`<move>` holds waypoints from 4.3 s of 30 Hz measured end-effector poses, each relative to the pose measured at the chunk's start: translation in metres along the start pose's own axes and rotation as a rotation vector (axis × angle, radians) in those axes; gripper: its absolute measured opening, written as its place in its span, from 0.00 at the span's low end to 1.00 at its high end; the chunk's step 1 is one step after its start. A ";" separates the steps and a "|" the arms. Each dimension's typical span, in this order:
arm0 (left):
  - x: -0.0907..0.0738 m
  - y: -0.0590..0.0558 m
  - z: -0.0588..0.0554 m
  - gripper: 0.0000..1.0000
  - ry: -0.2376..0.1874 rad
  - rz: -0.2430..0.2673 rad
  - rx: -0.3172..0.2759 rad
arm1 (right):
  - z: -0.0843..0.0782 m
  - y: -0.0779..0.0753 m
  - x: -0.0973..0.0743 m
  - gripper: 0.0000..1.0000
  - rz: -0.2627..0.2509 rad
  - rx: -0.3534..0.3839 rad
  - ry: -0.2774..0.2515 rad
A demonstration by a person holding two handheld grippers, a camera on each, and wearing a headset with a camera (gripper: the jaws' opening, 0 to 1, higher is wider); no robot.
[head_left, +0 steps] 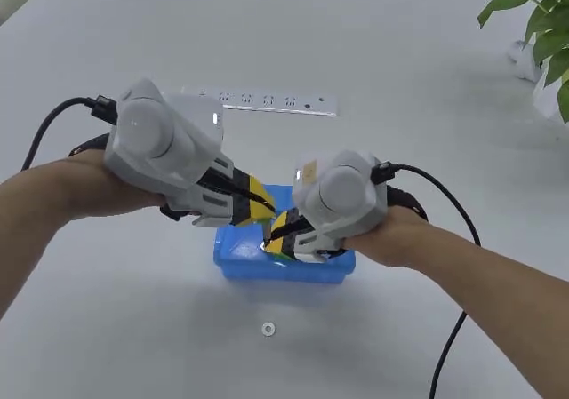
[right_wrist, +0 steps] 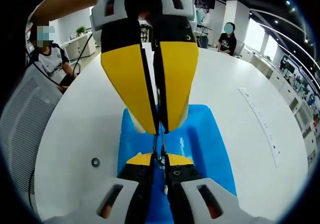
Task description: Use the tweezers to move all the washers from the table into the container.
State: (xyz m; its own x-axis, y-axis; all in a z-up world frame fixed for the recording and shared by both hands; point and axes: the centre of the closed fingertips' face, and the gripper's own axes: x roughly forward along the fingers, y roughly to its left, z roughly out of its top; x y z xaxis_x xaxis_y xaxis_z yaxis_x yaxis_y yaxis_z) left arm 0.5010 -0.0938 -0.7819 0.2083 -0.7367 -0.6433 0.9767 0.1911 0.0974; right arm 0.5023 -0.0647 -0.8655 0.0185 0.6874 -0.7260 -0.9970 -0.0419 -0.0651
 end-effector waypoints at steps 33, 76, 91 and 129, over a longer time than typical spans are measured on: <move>-0.032 -0.017 0.037 0.05 -0.004 0.022 0.068 | 0.030 0.012 -0.039 0.11 -0.067 -0.042 -0.035; -0.023 -0.080 0.035 0.04 -0.016 -0.072 0.077 | 0.023 0.074 -0.043 0.12 -0.035 -0.027 -0.065; -0.017 -0.097 0.020 0.04 0.001 -0.100 0.058 | 0.013 0.092 -0.030 0.12 -0.005 -0.012 -0.054; -0.008 -0.106 0.001 0.05 0.013 -0.124 0.021 | 0.000 0.105 -0.012 0.13 0.028 0.017 -0.044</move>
State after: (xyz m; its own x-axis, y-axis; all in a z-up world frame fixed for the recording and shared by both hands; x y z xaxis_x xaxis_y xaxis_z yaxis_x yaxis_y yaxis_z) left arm 0.3960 -0.1089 -0.7868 0.0850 -0.7454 -0.6612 0.9958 0.0853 0.0319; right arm 0.3977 -0.0769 -0.8635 -0.0120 0.7175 -0.6965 -0.9982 -0.0494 -0.0337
